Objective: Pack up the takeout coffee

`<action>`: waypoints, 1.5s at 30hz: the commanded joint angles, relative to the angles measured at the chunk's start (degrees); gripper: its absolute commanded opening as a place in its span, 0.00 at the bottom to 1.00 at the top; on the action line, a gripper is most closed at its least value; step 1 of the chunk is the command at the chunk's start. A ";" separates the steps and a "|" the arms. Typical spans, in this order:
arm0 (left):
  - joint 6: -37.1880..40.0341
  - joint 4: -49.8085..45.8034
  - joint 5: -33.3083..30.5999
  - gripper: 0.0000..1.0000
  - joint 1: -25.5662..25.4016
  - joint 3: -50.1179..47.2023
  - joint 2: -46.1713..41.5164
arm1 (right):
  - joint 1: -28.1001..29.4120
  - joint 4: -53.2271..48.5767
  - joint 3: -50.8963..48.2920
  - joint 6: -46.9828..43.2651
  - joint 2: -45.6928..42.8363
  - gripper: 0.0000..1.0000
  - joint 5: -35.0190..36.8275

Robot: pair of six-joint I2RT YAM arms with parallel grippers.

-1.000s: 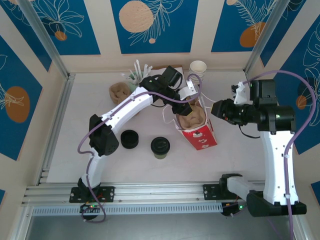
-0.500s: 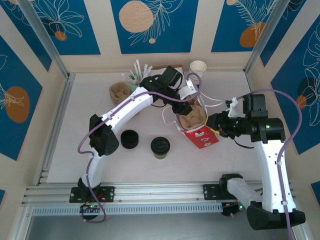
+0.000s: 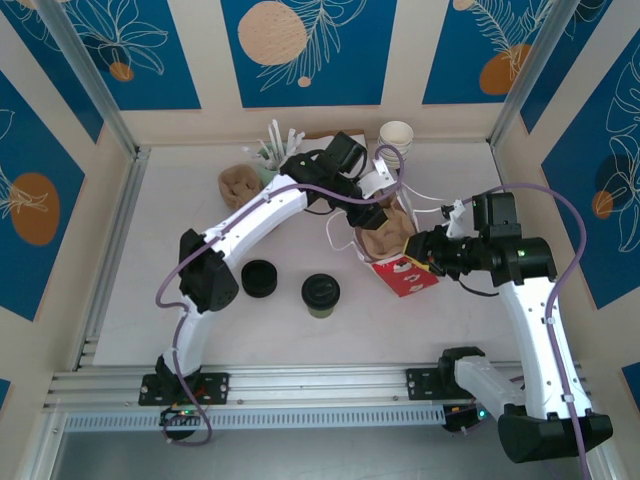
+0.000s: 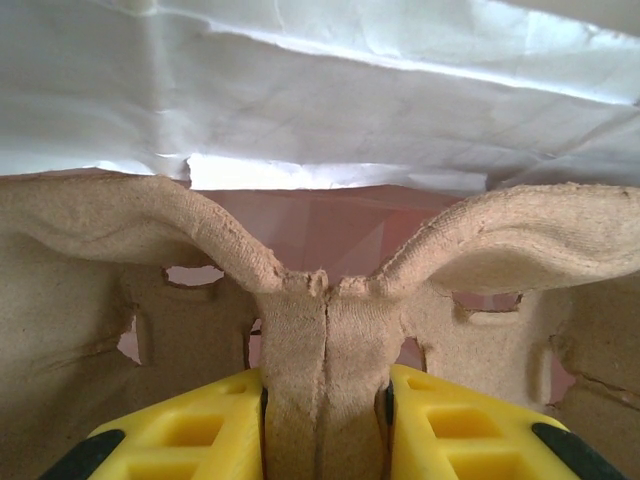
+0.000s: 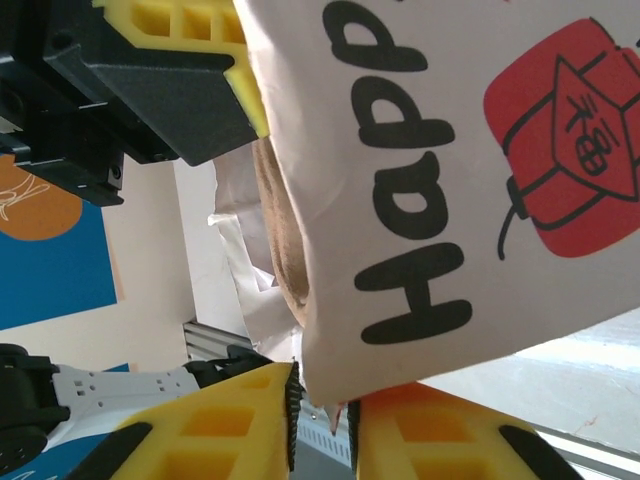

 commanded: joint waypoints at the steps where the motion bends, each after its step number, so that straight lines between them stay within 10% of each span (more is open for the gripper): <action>1: -0.57 0.20 -1.11 0.30 -0.71 2.42 1.58 | 0.28 0.10 -0.53 0.11 -0.17 0.17 -0.14; 8: -0.54 -0.53 -2.46 0.30 -1.08 3.65 2.53 | 0.20 -1.40 0.78 -0.66 -0.45 0.00 -0.61; 45: 8.11 -11.74 -15.60 0.31 -5.70 8.89 2.00 | -5.36 5.91 -5.03 6.17 -2.03 0.04 -16.81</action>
